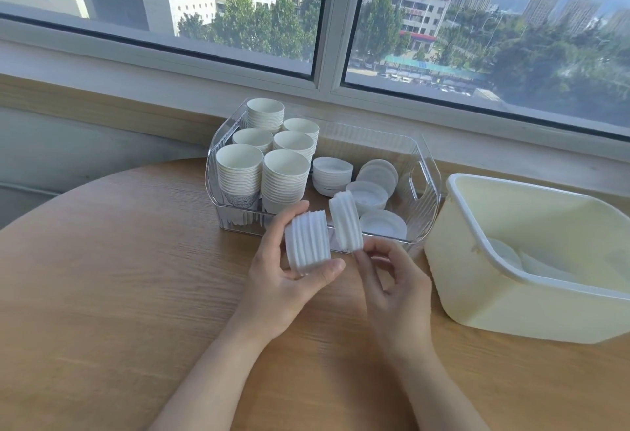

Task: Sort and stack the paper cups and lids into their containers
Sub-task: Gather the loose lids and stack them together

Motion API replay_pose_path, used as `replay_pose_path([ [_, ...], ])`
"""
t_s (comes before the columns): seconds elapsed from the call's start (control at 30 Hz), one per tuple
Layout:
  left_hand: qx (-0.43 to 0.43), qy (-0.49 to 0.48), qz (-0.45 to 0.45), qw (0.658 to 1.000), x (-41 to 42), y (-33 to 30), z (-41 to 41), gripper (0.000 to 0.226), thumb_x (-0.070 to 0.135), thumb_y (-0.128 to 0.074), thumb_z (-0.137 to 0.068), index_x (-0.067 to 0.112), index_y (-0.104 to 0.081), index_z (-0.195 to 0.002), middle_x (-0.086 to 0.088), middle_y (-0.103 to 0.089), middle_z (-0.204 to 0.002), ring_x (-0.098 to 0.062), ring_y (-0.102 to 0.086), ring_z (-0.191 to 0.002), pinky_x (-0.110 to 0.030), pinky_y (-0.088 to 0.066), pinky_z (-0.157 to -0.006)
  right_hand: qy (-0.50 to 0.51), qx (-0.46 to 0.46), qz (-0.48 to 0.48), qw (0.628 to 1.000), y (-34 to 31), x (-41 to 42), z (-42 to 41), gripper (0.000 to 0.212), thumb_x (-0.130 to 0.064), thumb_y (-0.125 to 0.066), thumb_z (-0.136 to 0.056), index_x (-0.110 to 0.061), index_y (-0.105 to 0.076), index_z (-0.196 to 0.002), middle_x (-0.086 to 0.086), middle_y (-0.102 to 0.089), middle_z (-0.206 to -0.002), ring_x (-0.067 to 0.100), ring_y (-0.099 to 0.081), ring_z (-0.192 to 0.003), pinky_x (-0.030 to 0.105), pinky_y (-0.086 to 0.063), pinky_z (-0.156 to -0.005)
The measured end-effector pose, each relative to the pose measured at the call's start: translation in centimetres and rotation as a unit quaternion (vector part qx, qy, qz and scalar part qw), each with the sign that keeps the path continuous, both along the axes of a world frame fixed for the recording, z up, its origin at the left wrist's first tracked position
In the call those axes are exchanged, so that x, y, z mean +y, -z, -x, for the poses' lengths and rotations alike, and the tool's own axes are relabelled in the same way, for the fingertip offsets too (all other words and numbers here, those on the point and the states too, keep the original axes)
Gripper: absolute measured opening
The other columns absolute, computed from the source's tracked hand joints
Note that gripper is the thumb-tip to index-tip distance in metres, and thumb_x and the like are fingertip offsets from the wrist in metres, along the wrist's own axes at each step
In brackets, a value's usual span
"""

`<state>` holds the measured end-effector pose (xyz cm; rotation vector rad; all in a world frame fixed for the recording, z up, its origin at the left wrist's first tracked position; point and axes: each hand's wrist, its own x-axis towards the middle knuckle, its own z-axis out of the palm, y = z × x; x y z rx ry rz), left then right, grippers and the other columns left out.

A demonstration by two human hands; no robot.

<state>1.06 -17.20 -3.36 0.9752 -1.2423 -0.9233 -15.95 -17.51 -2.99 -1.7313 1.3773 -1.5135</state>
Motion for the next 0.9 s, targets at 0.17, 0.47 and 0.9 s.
replay_pose_path([
  [0.17,-0.001,-0.001,0.007,1.000,-0.1,0.0,0.1,0.080,0.023,-0.092,-0.074,0.039,-0.053,-0.142,0.009,-0.056,-0.141,-0.012,-0.054,-0.134,-0.021,-0.058,-0.087,-0.066,0.010,0.014,0.998,1.0,-0.5,0.7,0.007,-0.015,-0.072,-0.096,-0.020,-0.072,-0.101,-0.006,-0.075,-0.101,0.019,-0.072,-0.101,0.031,-0.057,-0.090],
  [0.47,0.016,0.004,0.009,1.000,-0.4,0.2,-0.4,0.083,0.025,-0.092,-0.075,0.044,-0.051,-0.144,0.012,-0.053,-0.146,-0.018,-0.053,-0.138,-0.029,-0.059,-0.090,-0.144,0.030,0.008,0.989,1.7,-1.0,0.4,0.013,-0.006,-0.069,-0.099,-0.017,-0.072,-0.105,-0.004,-0.074,-0.103,0.022,-0.071,-0.104,0.037,-0.057,-0.095],
  [0.9,-0.056,0.053,-0.009,0.997,0.2,0.0,0.1,0.081,0.028,-0.093,-0.073,0.046,-0.053,-0.141,0.012,-0.055,-0.141,-0.018,-0.059,-0.130,-0.036,-0.061,-0.091,-0.203,-0.161,-0.128,0.957,0.6,-1.3,1.0,0.053,-0.040,-0.070,-0.092,-0.020,-0.061,-0.140,-0.003,-0.068,-0.137,0.016,-0.064,-0.128,0.034,-0.055,-0.102],
])
